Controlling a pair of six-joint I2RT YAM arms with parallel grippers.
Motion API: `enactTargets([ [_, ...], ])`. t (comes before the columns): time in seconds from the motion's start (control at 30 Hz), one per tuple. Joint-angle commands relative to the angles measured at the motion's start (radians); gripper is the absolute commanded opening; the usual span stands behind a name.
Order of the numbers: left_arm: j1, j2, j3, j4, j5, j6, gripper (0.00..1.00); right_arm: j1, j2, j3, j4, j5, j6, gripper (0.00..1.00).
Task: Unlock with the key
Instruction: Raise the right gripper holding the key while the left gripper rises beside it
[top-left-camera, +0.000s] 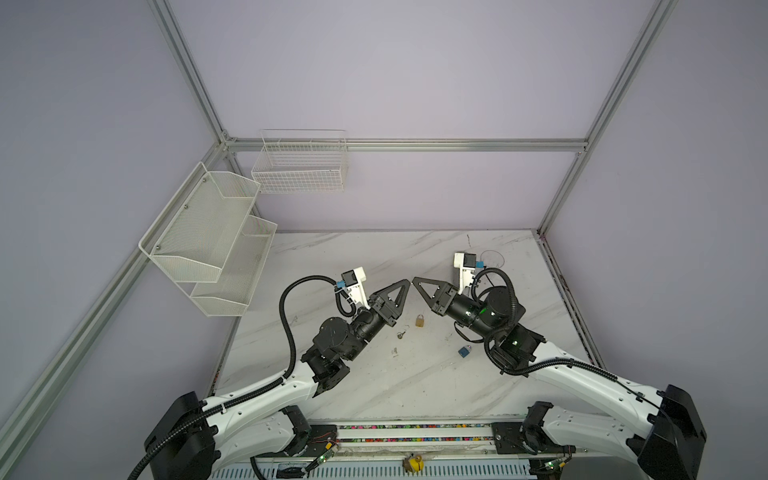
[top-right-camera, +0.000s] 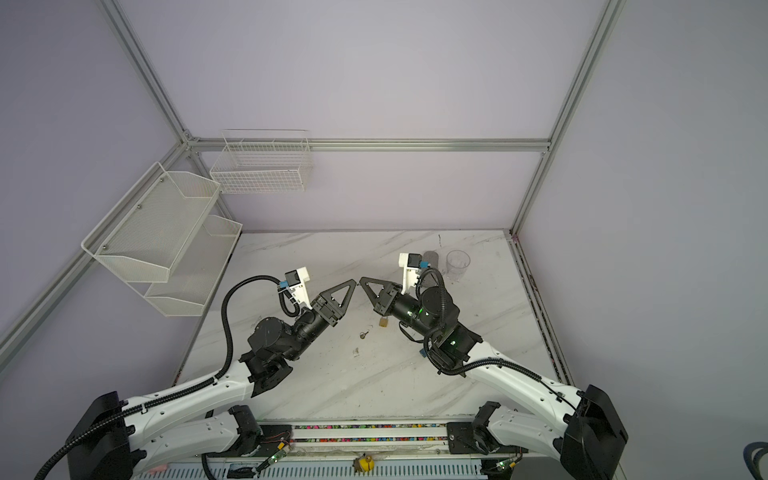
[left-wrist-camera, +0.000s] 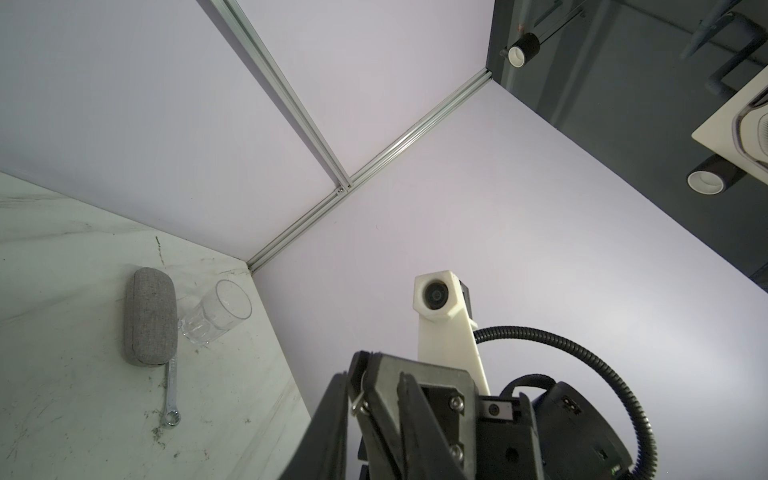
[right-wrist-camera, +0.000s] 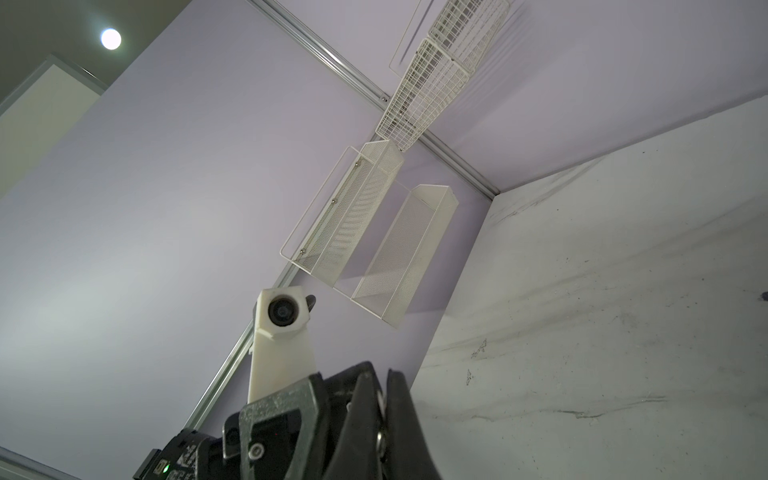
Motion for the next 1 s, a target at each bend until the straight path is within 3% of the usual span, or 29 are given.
enactTargets([
  [0.0, -0.007, 0.013, 0.032, 0.058, -0.006, 0.000, 0.20, 0.012, 0.007, -0.003, 0.063, 0.014, 0.021, 0.00],
  [0.2, -0.011, 0.021, 0.034, 0.036, -0.028, -0.006, 0.18, 0.019, -0.003, -0.005, 0.067, 0.027, 0.019, 0.00],
  [0.63, -0.014, 0.041, 0.055, 0.046, 0.001, -0.008, 0.01, 0.037, 0.027, -0.014, 0.072, 0.044, 0.010, 0.00],
  [0.8, -0.015, 0.028, 0.036, 0.043, -0.016, 0.011, 0.00, 0.036, 0.023, -0.012, 0.058, 0.042, -0.030, 0.00],
  [0.9, -0.012, 0.010, 0.044, -0.023, -0.017, 0.041, 0.00, 0.037, 0.004, -0.014, 0.041, 0.059, -0.033, 0.09],
  [0.97, -0.012, -0.007, 0.067, -0.111, -0.002, 0.082, 0.00, 0.035, -0.008, -0.008, 0.027, 0.060, -0.036, 0.22],
])
